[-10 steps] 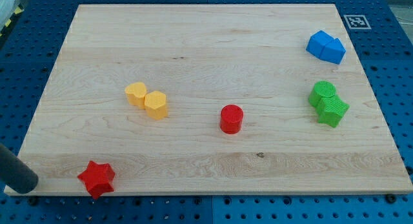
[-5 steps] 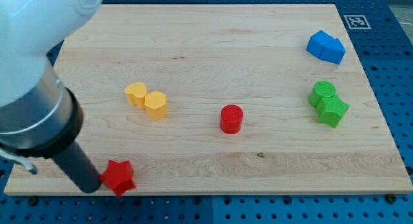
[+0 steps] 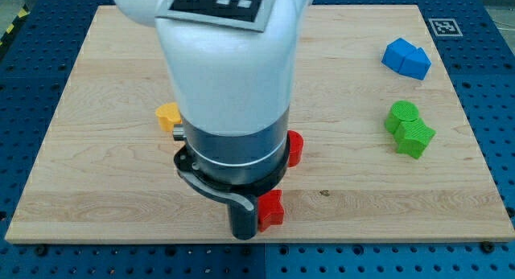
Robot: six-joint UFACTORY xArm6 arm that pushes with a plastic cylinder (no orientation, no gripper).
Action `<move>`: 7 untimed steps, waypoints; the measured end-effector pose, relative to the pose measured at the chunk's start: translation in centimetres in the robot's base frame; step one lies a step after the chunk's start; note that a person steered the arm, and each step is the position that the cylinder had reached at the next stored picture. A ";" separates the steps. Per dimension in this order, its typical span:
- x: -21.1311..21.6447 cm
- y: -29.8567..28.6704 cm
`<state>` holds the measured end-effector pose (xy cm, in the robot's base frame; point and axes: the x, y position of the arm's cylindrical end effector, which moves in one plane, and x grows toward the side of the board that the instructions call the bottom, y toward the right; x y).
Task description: Place the red star below the red circle
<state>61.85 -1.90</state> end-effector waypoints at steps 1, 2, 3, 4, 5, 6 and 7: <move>0.0 0.0; -0.5 1.5; -2.2 5.7; -2.8 6.4; -2.8 6.4; -1.4 6.1; -0.1 5.9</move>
